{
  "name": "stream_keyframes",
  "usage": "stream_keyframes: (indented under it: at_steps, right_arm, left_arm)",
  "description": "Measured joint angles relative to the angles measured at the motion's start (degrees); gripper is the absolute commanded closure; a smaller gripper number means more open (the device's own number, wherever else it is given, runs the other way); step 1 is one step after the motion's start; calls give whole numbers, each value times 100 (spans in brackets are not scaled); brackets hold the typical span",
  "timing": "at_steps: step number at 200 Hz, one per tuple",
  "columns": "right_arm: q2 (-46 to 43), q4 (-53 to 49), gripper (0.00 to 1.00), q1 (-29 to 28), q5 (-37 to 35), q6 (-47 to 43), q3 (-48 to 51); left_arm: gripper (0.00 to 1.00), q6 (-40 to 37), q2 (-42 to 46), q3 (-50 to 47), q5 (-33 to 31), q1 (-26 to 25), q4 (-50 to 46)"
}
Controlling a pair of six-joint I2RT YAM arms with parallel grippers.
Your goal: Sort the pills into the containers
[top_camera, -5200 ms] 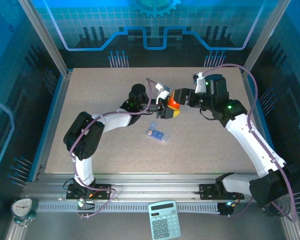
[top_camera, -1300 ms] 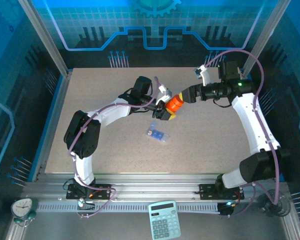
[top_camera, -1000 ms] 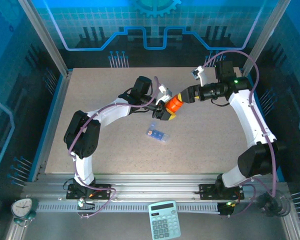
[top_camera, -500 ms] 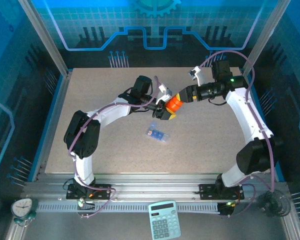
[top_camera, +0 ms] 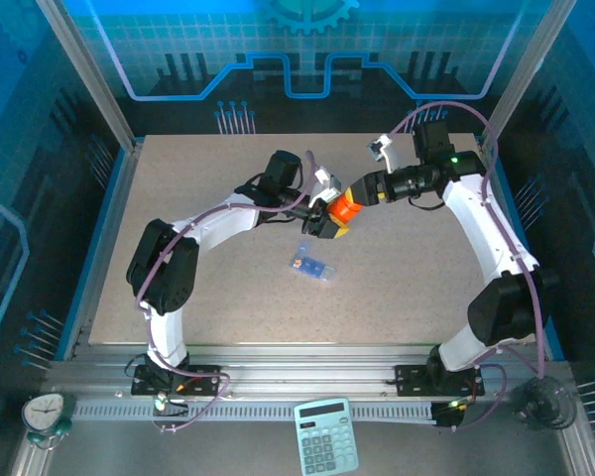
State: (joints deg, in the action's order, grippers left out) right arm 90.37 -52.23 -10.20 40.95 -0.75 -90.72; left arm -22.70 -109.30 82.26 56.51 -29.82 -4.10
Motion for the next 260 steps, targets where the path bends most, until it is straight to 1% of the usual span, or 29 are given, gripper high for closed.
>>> stream_keyframes:
  at_steps: [31, 57, 71, 89, 107, 149, 186, 212, 260]
  right_arm:
    - [2, 42, 51, -22, 37, 61, 24]
    - [0, 103, 55, -26, 24, 101, 76]
    - [-15, 184, 59, -26, 22, 179, 162]
    - [-103, 417, 60, -35, -33, 376, 367]
    - [-293, 811, 59, -48, -201, 767, 684]
    - [-667, 1558, 60, -111, -774, 1947, 1510]
    - [-745, 1980, 60, -203, -1150, 2796, 1867]
    - [-789, 2258, 60, -225, -1309, 3211, 2035]
    - [-800, 2573, 57, -225, -1364, 3624, 2131]
  left_arm:
    - [91, 4, 0, 9, -22, -2, -52]
    - [91, 2, 0, 9, -26, 4, -146]
    - [91, 7, 0, 9, -55, 4, -192]
    - [91, 9, 0, 9, -149, 4, -229]
    - [91, 24, 0, -42, -295, -11, -149]
    - [90, 138, 0, -520, -868, -151, 568]
    - [90, 184, 15, -903, -1318, -236, 1169]
    - [90, 264, 94, -1196, -1495, -247, 1646]
    - [90, 350, 138, -1335, -1694, -256, 2041]
